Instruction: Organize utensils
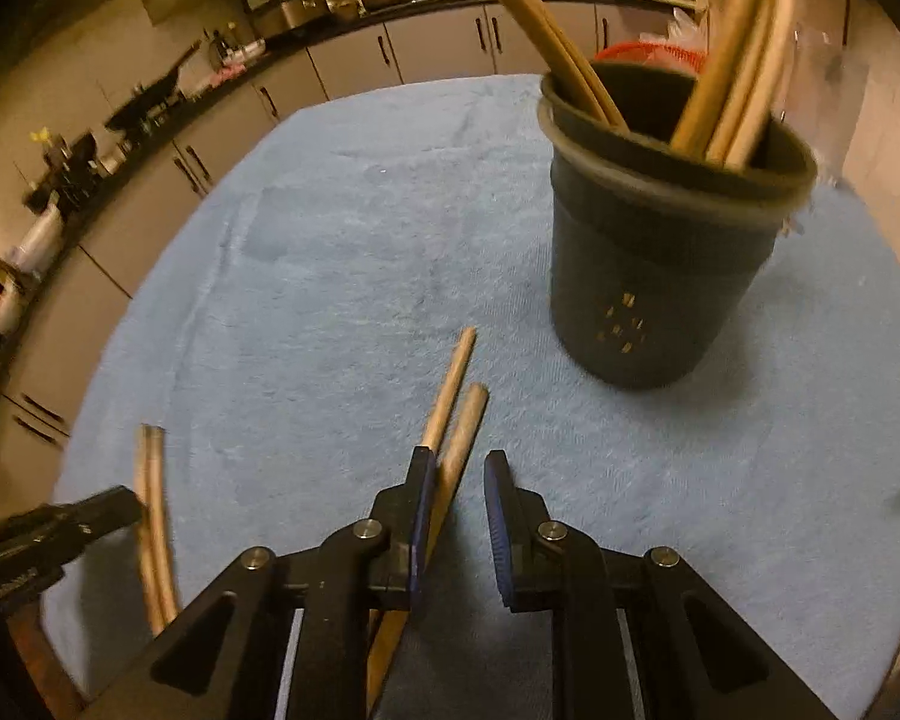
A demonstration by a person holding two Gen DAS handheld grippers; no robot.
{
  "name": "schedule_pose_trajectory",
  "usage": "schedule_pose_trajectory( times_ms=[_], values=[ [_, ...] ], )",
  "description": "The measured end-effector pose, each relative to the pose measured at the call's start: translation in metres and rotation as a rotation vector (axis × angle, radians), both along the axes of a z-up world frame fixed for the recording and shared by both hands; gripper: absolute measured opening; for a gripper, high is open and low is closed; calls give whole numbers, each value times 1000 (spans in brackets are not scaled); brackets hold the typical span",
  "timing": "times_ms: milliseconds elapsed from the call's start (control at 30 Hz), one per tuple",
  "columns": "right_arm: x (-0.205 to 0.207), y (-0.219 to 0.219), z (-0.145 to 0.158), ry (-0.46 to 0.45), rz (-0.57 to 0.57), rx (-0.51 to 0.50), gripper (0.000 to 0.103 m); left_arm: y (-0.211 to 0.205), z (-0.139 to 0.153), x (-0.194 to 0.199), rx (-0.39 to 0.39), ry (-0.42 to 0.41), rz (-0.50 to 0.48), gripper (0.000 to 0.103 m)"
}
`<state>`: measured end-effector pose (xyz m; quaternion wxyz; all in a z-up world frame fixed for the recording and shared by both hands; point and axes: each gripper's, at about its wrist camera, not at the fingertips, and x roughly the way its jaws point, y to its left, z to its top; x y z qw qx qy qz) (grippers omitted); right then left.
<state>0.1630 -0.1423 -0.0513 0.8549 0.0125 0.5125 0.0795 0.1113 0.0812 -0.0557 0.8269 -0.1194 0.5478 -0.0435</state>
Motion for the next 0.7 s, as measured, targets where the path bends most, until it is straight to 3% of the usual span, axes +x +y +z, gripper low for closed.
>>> schedule_pose_trajectory(
  times_ms=[133, 233, 333, 400, 533, 700],
  values=[
    [11, 16, -1, 6, 27, -92, 18, -5, 1, 21, 62, 33, 28, 13],
    [11, 18, -1, -9, 42, -103, 14, -5, 3, 25, 79, 36, 29, 12],
    [9, 3, 0, 15, 27, -20, 8, -5, 3, 17, 74, 12, 15, 11],
    [-3, -16, 7, 8, 20, 70, 7, -2, 6, 5, 26, -17, -1, 9],
    [-25, -37, 26, -53, 26, 209, 7, -3, 33, -19, 5, -131, -30, 7],
    [-52, -51, 60, -181, 44, 291, 7, -9, 76, -40, -10, -258, -51, 7]
  ],
)
